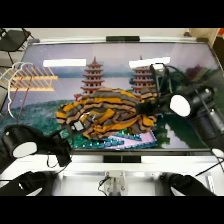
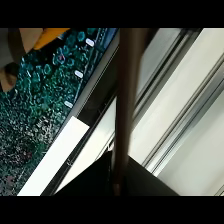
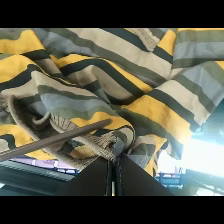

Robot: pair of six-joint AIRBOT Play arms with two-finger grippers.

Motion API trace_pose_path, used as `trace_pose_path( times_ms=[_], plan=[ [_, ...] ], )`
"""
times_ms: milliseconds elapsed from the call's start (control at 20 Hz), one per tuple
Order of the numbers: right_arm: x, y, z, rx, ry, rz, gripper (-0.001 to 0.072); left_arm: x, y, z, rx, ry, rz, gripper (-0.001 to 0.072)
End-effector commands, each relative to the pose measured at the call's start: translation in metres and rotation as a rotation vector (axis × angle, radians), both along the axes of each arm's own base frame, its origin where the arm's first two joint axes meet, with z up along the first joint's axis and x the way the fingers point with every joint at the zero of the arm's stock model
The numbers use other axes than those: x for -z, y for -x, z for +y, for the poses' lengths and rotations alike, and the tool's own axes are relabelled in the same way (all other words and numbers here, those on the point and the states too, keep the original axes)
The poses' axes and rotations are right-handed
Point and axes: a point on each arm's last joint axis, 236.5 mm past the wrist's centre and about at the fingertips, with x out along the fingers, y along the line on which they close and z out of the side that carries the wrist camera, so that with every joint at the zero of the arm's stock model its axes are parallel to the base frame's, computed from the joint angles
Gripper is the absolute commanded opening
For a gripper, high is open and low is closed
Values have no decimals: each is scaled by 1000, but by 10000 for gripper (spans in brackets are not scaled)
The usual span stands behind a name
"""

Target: Fold the shirts.

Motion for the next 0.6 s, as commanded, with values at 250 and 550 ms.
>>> trace_pose_path(
  times_ms=[250,550],
  plan=[
    [-1,-4,-6,7,24,-16,62,-17,14,21,30,-19,-28,37],
    [-1,-5,-9,10,37,-22,62,-17,20,17,68,-19,-27,38]
  ],
)
